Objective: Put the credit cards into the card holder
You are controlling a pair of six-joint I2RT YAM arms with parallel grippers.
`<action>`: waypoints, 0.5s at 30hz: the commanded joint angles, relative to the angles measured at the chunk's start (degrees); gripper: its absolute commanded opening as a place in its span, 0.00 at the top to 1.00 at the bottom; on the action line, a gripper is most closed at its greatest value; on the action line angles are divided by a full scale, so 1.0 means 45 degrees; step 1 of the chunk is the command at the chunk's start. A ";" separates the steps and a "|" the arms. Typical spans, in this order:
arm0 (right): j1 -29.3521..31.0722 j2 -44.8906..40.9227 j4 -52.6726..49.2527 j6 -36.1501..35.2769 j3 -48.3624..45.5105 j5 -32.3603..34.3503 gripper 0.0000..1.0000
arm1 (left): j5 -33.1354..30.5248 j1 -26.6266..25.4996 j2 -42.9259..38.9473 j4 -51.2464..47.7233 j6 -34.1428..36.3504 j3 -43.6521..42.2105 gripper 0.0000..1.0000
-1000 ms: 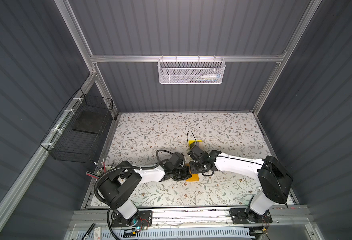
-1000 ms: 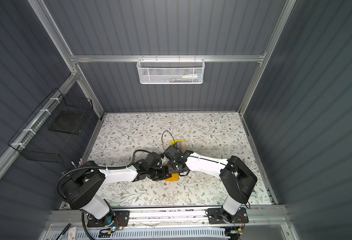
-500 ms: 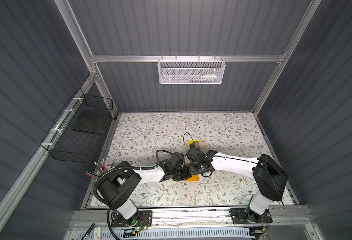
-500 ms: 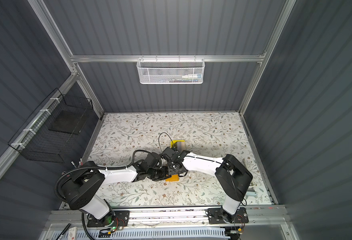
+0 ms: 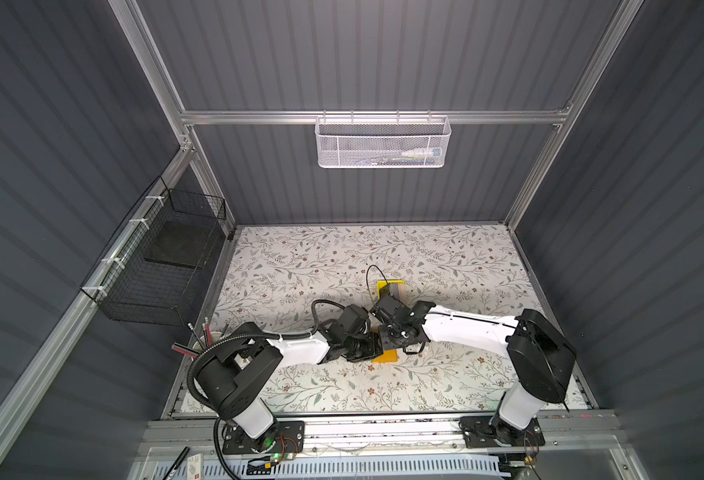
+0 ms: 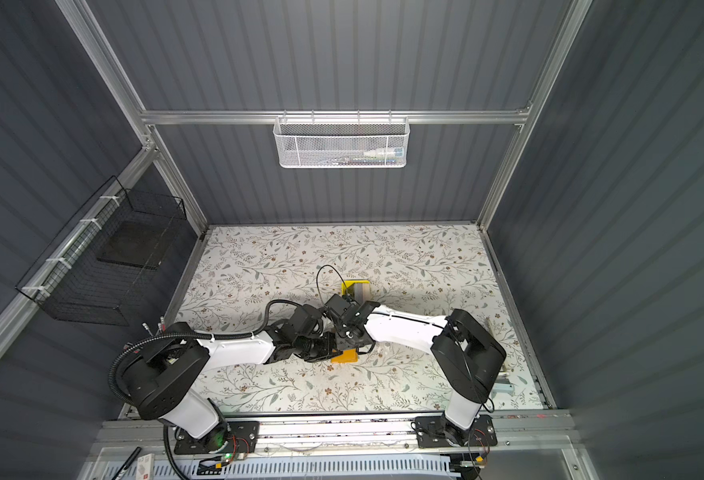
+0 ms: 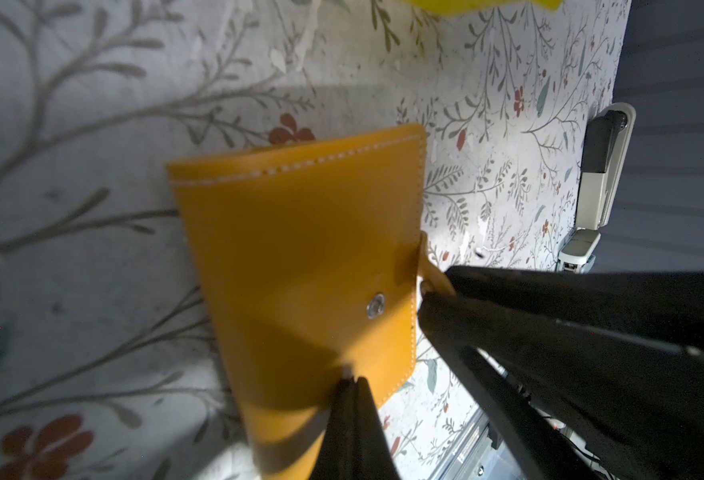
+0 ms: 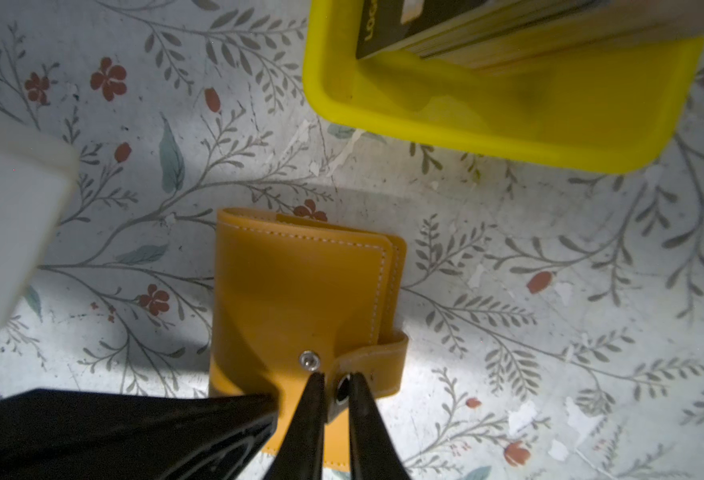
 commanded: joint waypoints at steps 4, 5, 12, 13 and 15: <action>0.0055 -0.0293 -0.0076 0.0045 -0.0008 0.0148 0.90 | -0.0421 -0.0068 0.0117 -0.1117 -0.0035 -0.0413 1.00; 0.0053 -0.0264 -0.0080 0.0045 -0.0003 0.0122 0.91 | -0.0423 -0.0058 0.0109 -0.1113 -0.0050 -0.0419 1.00; 0.0055 -0.0118 0.0223 0.0008 -0.0078 -0.0236 0.98 | -0.0443 -0.0053 0.0048 -0.1081 -0.0072 -0.0483 1.00; 0.0065 -0.0127 0.0294 0.0025 -0.0099 -0.0290 0.99 | -0.0448 -0.0062 0.0033 -0.1094 -0.0067 -0.0494 1.00; 0.0071 -0.0060 0.0418 0.0007 -0.0103 -0.0424 1.00 | -0.0462 -0.0053 0.0038 -0.1083 -0.0072 -0.0499 1.00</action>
